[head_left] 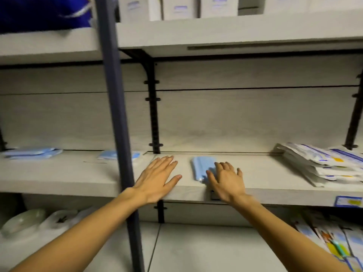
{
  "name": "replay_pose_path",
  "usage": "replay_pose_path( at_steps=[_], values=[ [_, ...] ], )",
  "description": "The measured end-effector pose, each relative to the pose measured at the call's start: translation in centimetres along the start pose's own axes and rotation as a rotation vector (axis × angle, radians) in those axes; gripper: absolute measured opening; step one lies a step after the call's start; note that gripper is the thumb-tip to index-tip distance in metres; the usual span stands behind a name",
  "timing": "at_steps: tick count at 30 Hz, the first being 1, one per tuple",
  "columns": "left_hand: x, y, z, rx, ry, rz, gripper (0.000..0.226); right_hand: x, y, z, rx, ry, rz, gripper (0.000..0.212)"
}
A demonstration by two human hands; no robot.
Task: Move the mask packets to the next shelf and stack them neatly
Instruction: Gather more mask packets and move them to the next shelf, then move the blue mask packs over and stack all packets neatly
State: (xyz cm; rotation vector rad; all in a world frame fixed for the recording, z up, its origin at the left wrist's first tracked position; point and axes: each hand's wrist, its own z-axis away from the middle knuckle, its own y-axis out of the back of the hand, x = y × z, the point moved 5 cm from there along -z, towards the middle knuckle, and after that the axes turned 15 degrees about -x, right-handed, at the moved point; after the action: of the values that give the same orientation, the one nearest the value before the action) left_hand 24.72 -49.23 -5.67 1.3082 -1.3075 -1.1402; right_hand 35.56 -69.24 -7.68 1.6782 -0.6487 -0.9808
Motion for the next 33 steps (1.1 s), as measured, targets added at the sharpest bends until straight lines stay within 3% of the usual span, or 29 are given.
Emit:
replay_pose_path(
  at_steps=[3, 9, 12, 19, 33],
  values=[
    [-2.5, 0.4, 5.2, 0.097, -0.121, -0.093, 0.061, -5.7, -1.3, 2.0, 0.15, 0.075, -0.091, 0.053],
    [-9.3, 1.1, 14.8, 0.13, -0.194, -0.233, 0.047, -16.4, -6.1, 6.6, 0.226, 0.256, -0.315, 0.039],
    [-13.8, 2.0, 18.3, 0.128, -0.096, -0.272, 0.043, -22.0, -9.2, 8.5, 0.099, 0.355, -0.308, 0.024],
    [-22.9, 3.6, 24.1, 0.023, 0.205, -0.315, 0.051, -34.0, -10.9, 6.6, -0.017, 0.57, -0.25, 0.04],
    [-41.2, 5.9, 22.4, -0.184, 0.634, -0.361, 0.061, -47.8, -12.8, -9.6, -0.148, 0.554, -0.113, 0.052]
  ],
)
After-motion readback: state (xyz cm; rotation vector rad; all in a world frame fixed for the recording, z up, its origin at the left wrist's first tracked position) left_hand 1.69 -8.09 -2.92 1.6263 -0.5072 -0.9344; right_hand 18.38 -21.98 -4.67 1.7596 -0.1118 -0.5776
